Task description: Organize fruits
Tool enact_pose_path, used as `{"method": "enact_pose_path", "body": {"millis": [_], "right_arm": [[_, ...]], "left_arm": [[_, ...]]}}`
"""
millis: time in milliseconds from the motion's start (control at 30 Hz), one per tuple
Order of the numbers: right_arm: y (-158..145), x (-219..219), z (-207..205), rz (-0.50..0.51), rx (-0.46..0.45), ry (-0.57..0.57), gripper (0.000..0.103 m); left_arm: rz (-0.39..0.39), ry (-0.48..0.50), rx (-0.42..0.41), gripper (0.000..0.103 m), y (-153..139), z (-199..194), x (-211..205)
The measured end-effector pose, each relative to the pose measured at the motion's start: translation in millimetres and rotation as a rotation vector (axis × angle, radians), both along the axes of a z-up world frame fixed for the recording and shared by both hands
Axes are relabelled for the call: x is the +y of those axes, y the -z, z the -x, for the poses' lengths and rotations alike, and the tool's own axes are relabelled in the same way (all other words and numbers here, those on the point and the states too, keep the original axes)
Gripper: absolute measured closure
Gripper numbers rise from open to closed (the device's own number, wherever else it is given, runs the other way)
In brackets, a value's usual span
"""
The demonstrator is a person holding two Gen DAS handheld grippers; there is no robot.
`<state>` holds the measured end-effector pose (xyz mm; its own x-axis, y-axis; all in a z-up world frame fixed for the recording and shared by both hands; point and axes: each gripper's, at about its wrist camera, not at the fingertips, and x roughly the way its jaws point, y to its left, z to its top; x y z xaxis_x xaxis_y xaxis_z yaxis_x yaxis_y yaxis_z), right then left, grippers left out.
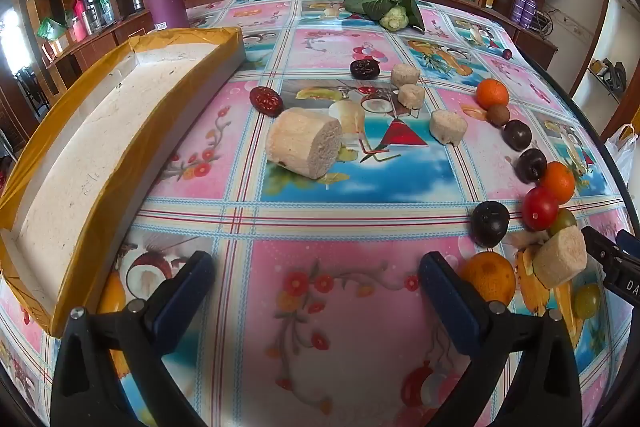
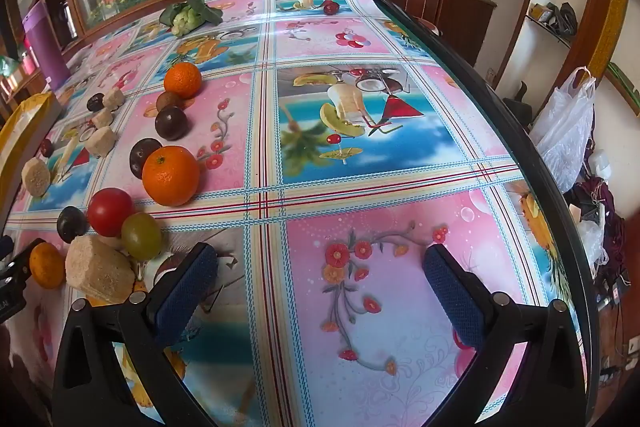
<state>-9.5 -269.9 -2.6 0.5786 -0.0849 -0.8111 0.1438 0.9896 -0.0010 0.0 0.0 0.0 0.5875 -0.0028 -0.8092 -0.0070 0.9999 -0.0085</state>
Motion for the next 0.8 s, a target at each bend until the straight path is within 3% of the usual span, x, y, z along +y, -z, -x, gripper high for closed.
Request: {"method": "enact_pose_path", "body": {"millis": [800], "right_arm": [[0.3,0.0,-0.1,0.002,-0.002,0.0,0.0]], "left_arm": [[-0.001,0.0,-0.002,0.0,0.0,0.1,0.0]]}}
